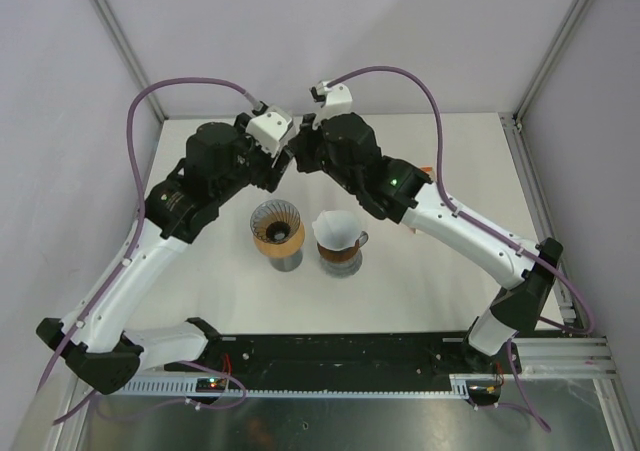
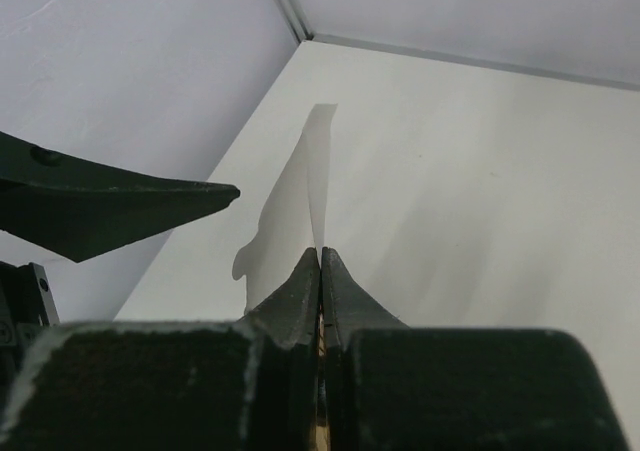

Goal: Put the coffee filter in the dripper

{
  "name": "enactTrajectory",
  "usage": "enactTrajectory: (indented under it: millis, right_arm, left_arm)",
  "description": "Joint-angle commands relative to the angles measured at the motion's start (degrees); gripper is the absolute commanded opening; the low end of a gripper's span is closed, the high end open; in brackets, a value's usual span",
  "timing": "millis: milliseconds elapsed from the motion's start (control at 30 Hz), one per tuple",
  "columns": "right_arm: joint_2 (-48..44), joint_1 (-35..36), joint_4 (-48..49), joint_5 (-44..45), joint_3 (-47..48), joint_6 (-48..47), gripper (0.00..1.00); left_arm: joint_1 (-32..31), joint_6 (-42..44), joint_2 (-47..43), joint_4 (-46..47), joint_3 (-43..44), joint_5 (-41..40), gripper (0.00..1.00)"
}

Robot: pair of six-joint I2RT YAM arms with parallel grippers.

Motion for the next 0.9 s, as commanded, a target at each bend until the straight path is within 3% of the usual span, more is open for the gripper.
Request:
enactTrajectory:
  millis: [0, 233, 600, 700, 833, 867]
  right_arm:
    - [-2.22, -0.69, 3.72, -0.52, -0.81, 1.41, 0.0]
    - [-3.96, -2.13, 5.4, -2.65, -4.51, 2.84, 0.0]
    - [-5.73, -3.34, 4.47, -7.28, -6.15, 3.98, 0.0]
    - [-6.03, -3.92, 4.28, -9.71, -6.58, 3.52, 0.0]
    - [-7.17, -4.41, 6.12, -18.19, -8.21, -2.7, 0.01]
    - [-7.74, -4.4, 6.27, -21.07, -9.2, -5.99, 0.08]
  left_arm:
    - [-0.95, 2.71, -1.26, 5.09, -0.96, -6.22, 0.69]
    - [-0.92, 3.78, -2.04, 5.46, -1.52, -6.09, 0.63]
    - [-0.95, 5.48, -0.44, 8.53, -2.67, -8.64, 0.23]
    - [-0.91, 5.4, -0.82, 8.41, -2.79, -6.84, 0.05]
    - [-0.92, 5.6, -1.95, 7.05, -3.42, -4.69, 0.0]
    - [-0.9, 6.0, -2.21, 6.16, -3.43, -3.91, 0.0]
